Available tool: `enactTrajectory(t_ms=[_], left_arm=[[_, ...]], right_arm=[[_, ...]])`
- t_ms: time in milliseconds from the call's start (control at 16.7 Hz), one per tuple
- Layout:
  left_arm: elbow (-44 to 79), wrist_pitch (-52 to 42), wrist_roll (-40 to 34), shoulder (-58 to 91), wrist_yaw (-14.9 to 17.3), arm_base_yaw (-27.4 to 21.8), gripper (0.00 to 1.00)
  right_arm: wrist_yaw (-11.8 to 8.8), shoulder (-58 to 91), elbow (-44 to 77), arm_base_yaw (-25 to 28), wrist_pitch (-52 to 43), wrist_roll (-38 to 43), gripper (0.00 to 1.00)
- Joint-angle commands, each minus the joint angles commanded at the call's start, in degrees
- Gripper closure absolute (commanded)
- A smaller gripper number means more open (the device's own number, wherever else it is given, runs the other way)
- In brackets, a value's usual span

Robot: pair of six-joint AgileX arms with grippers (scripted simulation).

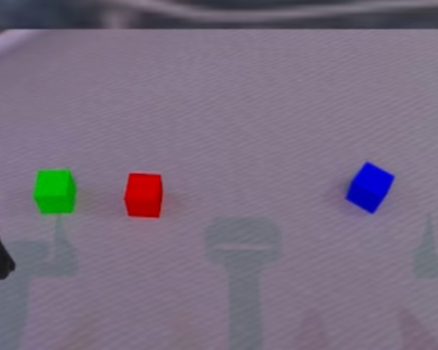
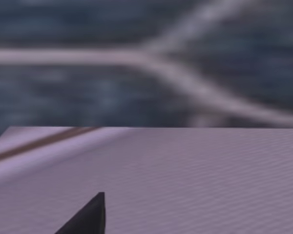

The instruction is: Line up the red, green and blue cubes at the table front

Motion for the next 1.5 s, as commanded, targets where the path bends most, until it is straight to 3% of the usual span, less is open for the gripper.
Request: enactTrajectory(t_ms=[240, 540, 1200, 1500], left_arm=[[1.74, -1.25, -0.40, 1.74, 0.06, -0.51, 0.00], [16.00, -10.68, -3.41, 16.75, 0.13, -3.95, 0.00], [65.91, -46.19, -13.35, 83.99, -0.17, -16.06, 0.00], [85.07, -59.23, -17.22, 106.96, -0.04, -20.78, 0.00]], right_arm=[[0.00, 0.00, 0.00, 0.00, 0.00, 0.00, 0.00], [0.00, 0.00, 0.00, 0.00, 0.00, 0.00, 0.00], [0.00, 0.00, 0.00, 0.00, 0.00, 0.00, 0.00], [0.00, 0.00, 0.00, 0.00, 0.00, 0.00, 0.00]])
